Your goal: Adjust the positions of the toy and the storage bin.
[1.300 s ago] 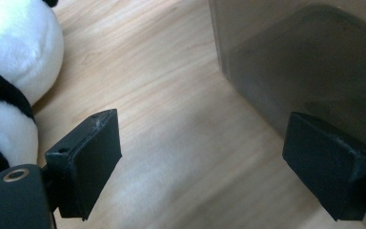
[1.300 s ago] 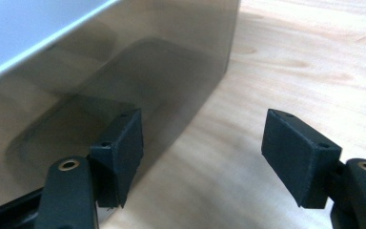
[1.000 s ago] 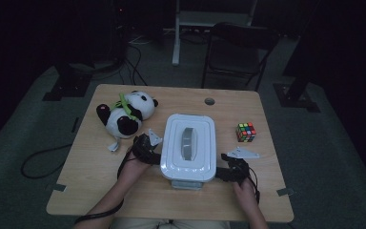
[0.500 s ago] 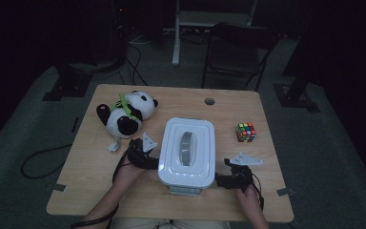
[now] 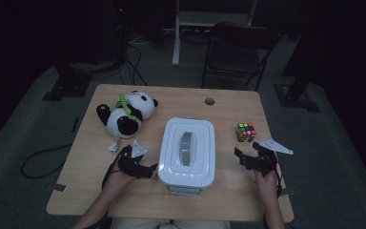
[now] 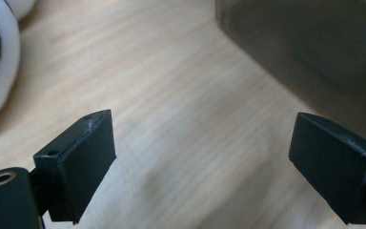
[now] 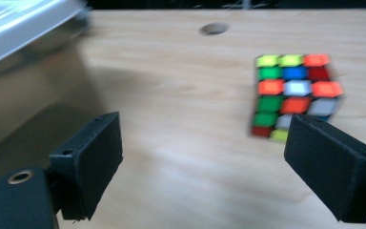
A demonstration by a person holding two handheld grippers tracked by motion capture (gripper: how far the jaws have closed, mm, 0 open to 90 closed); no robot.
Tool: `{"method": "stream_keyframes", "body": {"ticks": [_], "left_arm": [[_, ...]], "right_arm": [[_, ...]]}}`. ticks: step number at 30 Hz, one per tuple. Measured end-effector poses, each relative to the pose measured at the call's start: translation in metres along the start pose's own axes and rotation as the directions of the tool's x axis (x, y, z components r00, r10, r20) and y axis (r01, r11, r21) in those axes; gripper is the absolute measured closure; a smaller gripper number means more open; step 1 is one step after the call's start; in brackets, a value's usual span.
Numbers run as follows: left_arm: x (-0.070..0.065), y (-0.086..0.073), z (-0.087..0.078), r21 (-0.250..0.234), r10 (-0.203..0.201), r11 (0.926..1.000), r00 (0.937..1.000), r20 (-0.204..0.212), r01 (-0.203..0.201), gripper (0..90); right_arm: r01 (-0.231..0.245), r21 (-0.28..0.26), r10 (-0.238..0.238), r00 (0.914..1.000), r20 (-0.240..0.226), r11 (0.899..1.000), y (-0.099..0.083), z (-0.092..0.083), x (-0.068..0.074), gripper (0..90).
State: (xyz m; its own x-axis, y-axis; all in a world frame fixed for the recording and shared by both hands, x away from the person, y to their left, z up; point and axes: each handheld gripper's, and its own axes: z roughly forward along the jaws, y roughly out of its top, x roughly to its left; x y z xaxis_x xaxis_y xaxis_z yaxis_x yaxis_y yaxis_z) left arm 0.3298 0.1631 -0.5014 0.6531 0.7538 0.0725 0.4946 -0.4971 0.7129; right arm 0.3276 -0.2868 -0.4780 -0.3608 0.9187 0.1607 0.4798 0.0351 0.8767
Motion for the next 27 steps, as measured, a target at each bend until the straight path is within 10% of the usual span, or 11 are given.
{"method": "stream_keyframes", "body": {"ticks": [3,15,27], "left_arm": [[0.001,-0.006,-0.002,0.017,0.004,0.9998,0.9999,0.013,-0.004,2.4],[0.000,-0.027,-0.011,0.036,-0.005,0.9993,0.9999,0.011,0.005,2.1],[0.004,-0.037,-0.011,0.042,-0.021,0.9989,0.9998,0.001,0.021,2.1]], "right_arm": [[0.006,0.005,-0.006,0.9952,0.097,1.000,0.008,0.008,-0.009,11.8],[-0.054,0.020,0.050,0.9867,0.154,0.998,0.021,0.048,-0.047,11.5],[-0.065,0.147,0.037,0.9815,0.188,0.987,0.018,0.084,-0.051,11.6]]}}
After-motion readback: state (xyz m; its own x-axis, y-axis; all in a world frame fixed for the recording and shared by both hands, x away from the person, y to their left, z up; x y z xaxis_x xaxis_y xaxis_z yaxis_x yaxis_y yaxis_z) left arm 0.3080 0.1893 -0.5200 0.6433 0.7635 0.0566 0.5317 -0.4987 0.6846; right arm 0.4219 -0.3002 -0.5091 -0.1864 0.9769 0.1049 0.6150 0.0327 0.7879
